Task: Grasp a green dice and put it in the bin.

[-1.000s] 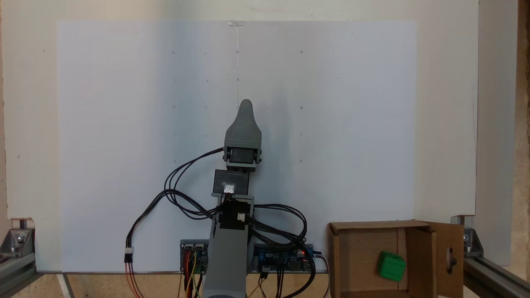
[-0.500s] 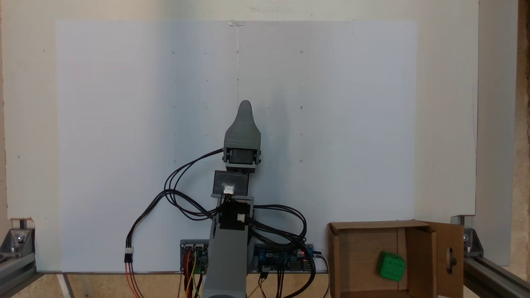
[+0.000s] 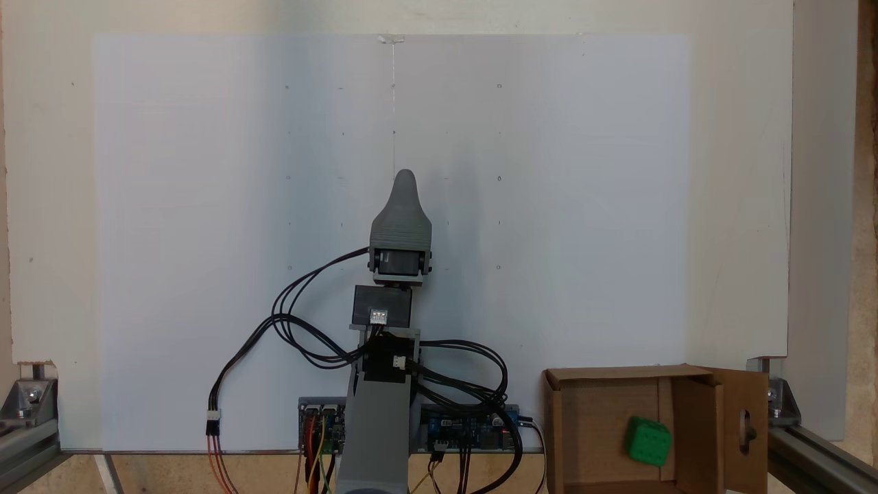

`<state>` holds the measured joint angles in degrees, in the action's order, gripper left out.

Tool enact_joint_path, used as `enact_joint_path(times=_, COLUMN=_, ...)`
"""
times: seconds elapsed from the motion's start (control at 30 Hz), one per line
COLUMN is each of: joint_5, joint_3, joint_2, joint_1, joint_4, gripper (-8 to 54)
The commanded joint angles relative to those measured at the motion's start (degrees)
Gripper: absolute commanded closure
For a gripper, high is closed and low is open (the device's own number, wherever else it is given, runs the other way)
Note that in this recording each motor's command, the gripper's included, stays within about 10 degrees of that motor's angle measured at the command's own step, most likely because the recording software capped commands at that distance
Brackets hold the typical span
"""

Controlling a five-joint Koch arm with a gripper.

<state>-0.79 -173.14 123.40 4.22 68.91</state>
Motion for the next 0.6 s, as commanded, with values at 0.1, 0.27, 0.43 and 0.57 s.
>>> enact_joint_path(times=0.1, joint_5=-2.2, joint_3=1.1, joint_2=0.7, joint_1=-0.2, joint_4=3.4, gripper=0.5)
enact_joint_path(times=0.27, joint_5=-2.2, joint_3=1.2, joint_2=0.7, joint_1=-0.2, joint_4=3.4, gripper=0.5)
enact_joint_path(times=0.43, joint_5=-2.2, joint_3=1.6, joint_2=0.6, joint_1=-0.4, joint_4=3.4, gripper=0.5)
enact_joint_path(times=0.57, joint_5=-2.2, joint_3=1.6, joint_2=0.6, joint_1=-0.5, joint_4=3.4, gripper=0.5)
